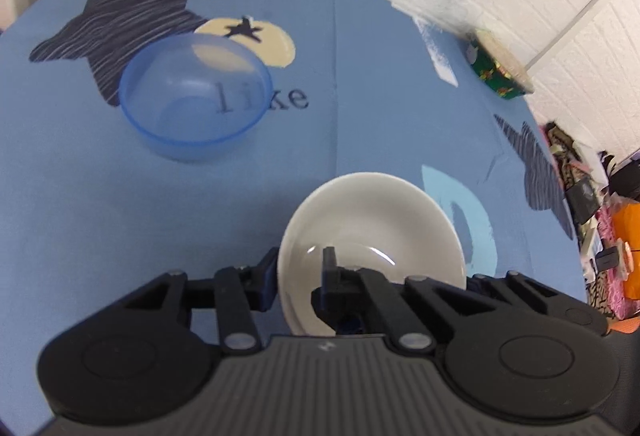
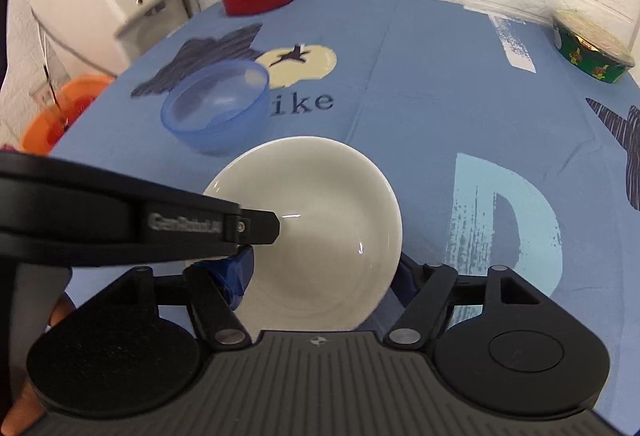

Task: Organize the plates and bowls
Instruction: 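Lift the red bowl with the left gripper and carry it over the steel bowl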

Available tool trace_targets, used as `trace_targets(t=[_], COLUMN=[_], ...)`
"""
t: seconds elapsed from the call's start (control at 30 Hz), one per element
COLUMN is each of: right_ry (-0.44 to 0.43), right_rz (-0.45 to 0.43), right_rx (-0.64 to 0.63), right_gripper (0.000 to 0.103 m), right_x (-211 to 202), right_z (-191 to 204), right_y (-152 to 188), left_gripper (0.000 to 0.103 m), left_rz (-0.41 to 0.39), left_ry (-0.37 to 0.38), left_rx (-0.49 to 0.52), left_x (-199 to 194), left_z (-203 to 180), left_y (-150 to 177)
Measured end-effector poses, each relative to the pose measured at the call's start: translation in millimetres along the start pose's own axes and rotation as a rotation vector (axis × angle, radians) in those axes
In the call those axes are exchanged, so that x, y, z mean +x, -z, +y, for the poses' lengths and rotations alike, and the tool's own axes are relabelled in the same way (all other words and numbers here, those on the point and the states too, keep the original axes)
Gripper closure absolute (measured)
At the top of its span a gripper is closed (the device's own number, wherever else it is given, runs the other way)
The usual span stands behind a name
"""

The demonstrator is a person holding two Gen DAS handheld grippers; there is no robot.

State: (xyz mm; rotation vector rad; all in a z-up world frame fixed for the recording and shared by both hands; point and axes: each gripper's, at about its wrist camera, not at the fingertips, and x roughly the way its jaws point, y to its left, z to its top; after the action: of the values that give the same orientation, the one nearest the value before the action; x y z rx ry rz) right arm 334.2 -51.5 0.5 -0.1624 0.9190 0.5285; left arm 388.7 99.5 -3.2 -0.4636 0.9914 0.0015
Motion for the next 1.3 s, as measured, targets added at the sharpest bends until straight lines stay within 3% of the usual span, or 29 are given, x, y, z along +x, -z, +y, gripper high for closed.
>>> trace_targets(t=[0.23,0.47,0.6,0.73,0.9,1.03,1.13,1.17,1.23,1.3], right_ry=[-0.055,-0.021,-0.013,-0.027,-0.008,0.013,0.078,0.074,0.070,0.072], right_rz=[0.038,0.027,0.044,0.005,-0.037,-0.069,-0.066,-0.071,-0.080,-0.083], right_rx=[0.123,0.097,0.091,0.099,0.223,0.209,0.092,0.092,0.088,0.082], right_gripper=[0.044,0.042,0.042,0.044,0.043,0.042,0.039,0.038,0.037,0.036], right_x=[-9.4,-27.0,-14.9,-7.4,-10.7,-11.3,-6.6,-6.3,-4.4,-3.4], right_z=[-6.5,2.4,-0.4,-11.0,-36.9,-36.7,-22.7,-23.3,-25.4,-25.5], right_y=[5.6,4.8,10.7,13.2,27.8,36.3,37.0,37.6,37.7,37.9], left_gripper=[0.103,0.103,0.103,0.103,0.103,0.103,0.103,0.099,0.061,0.060], left_rz=[0.019,-0.003,0.018,0.004,-0.017,-0.003,0.006,0.008,0.004,-0.009], left_ry=[0.035,0.047,0.052,0.120,0.120,0.131,0.126,0.129,0.139,0.132], left_rx=[-0.034,0.006,-0.009,-0.041,0.002,0.018,0.027,0.027,0.019,0.027], left_x=[-13.5,-36.5,-25.4,-19.7,-17.0,-7.8,-3.4,-2.8,-2.3,-2.1], left_z=[8.2,-4.9,0.7,14.6,17.9,15.9,16.3,17.3,21.3,22.2], left_y=[6.5,11.4,15.5,12.0,6.8,6.6,9.2,10.0,11.8,14.2])
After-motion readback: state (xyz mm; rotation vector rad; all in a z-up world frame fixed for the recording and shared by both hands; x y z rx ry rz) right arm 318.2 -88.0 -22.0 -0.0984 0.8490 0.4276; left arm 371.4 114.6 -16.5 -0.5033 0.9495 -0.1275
